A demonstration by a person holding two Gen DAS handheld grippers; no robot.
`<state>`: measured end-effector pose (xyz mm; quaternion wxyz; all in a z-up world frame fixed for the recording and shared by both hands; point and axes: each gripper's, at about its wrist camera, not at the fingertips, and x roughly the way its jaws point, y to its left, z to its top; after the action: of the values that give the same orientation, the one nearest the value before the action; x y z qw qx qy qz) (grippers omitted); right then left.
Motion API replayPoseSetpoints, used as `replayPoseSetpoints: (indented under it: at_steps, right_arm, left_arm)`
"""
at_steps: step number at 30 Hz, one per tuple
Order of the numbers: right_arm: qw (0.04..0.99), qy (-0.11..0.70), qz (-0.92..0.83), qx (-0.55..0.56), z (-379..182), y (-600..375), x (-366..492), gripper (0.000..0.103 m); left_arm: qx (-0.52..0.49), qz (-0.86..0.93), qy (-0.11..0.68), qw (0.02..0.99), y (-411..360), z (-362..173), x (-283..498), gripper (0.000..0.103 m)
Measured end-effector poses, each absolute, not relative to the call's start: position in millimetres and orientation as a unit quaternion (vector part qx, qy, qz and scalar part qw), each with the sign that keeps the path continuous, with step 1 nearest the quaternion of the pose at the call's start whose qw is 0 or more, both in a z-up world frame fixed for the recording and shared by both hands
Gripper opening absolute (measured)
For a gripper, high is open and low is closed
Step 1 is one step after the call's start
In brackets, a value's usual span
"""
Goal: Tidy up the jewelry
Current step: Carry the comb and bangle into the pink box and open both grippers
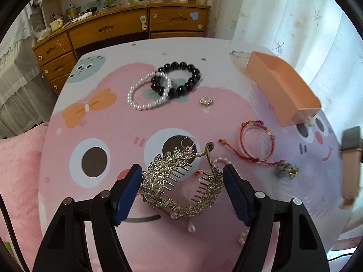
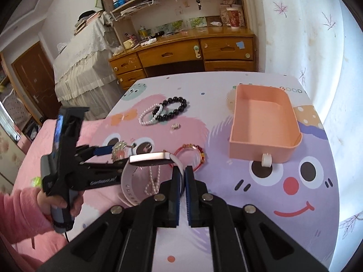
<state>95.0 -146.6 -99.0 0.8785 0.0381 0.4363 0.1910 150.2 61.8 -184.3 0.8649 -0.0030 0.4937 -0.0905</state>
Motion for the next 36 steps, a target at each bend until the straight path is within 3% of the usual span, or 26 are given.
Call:
replayPoseSetpoints:
  at_steps: [11,21,27,31,32,36]
  right_arm:
    - [0.904,0.407,0.106,0.075,-69,-195,148,0.004]
    - [0.884,0.447,0.05,0.13,-106,-265,196,0.005]
    - [0.867,0.469,0.063,0.153,-130,-282,212,0.014]
    - [0.86,0.486,0.059,0.145,-138,-284,212,0.035]
    - [0.861,0.485,0.059,0.142,-137,-284,210,0.035]
    - [0.861,0.484,0.066,0.14,-136,-284,204,0.035]
  left_arm:
    - [-0.046,-0.143,0.459,0.876,27,-102,160,0.071]
    - [-0.099,-0.219,0.436,0.867,-60,-79,222,0.071]
    - [-0.109,-0.233,0.444,0.858,-104,-95,251,0.072]
    - [-0.108,-0.229,0.466,0.848,-115,-105,261,0.078]
    - [-0.108,-0.225,0.469,0.847,-115,-106,261,0.085]
    - [-0.102,-0.212,0.48,0.845,-105,-111,261,0.086]
